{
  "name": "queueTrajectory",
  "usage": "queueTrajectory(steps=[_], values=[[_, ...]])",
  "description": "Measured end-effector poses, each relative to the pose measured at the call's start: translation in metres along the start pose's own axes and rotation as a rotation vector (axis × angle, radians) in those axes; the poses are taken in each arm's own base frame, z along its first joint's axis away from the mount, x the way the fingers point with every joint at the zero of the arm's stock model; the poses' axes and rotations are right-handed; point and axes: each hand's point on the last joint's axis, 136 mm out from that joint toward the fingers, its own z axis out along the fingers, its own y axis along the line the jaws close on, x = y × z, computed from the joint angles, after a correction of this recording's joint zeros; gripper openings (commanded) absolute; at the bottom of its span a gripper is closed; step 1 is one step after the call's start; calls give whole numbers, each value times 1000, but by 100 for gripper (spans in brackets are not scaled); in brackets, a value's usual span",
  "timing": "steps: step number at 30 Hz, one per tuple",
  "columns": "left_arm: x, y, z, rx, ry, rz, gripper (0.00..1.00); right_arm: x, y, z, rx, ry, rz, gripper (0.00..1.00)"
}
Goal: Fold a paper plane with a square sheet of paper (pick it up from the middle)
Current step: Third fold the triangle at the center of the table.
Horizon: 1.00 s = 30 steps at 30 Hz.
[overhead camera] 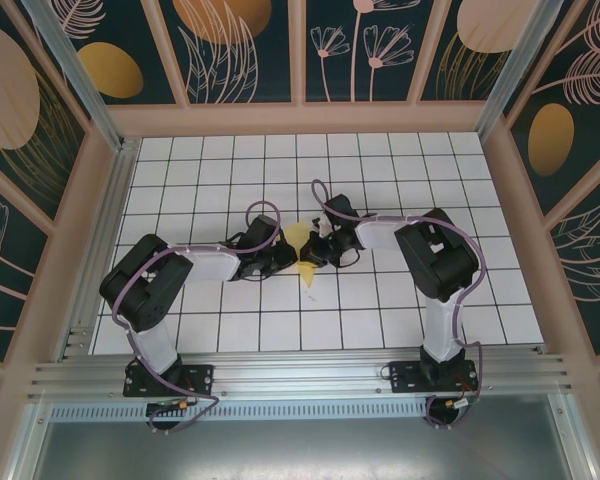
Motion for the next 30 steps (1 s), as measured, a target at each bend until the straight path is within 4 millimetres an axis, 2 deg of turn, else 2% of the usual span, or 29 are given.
queueTrajectory(steps=[15,24,30], values=[[0,-1,2,11,6,0,13,-1,-1,-1,0,-2,3,0],[3,2,4,5,17,5,0,-1,-1,-1,-2,-1,4,0],[2,3,5,-4,11,12,0,-1,0,-1,-4,-1,4,0]])
